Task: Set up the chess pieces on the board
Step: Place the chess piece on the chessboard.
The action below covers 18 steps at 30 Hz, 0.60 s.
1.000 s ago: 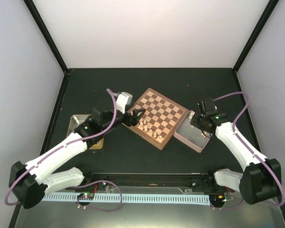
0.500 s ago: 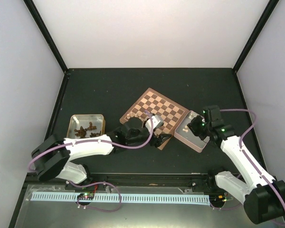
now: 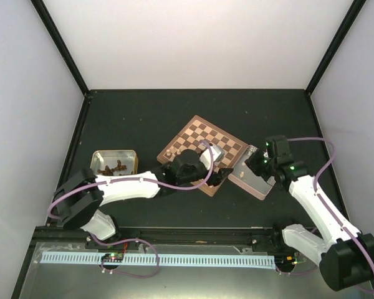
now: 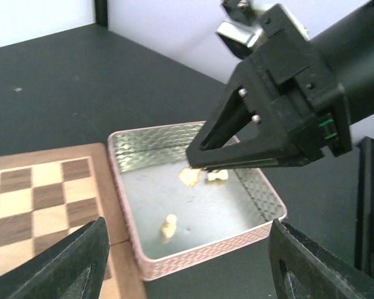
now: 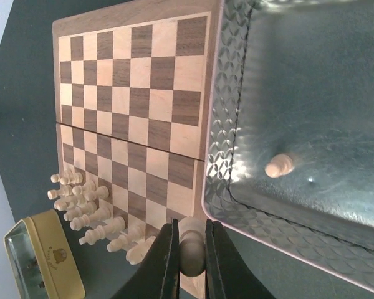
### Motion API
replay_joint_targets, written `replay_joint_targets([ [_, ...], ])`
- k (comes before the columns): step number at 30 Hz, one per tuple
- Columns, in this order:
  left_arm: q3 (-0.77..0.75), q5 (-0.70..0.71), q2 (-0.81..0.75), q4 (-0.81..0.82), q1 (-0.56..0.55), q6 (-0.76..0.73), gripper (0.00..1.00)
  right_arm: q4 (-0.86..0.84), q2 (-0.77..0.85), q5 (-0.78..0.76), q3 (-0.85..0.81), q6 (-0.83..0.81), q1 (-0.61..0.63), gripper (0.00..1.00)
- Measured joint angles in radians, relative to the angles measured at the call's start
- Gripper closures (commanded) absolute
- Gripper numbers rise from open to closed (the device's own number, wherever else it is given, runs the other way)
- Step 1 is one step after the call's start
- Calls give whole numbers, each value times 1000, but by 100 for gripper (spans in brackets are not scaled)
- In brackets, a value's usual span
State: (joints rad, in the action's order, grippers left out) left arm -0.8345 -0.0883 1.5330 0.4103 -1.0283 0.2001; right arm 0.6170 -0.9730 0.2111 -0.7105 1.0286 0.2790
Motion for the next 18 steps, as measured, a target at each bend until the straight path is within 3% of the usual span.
replay_joint_targets([
  [8,18,106,-224,-199,134,84,27,-3,-186,-67,-150,-165,122,99],
  [18,67,282,-578,-432,330,135,21,3,-618,-156,-454,-297,358,98],
])
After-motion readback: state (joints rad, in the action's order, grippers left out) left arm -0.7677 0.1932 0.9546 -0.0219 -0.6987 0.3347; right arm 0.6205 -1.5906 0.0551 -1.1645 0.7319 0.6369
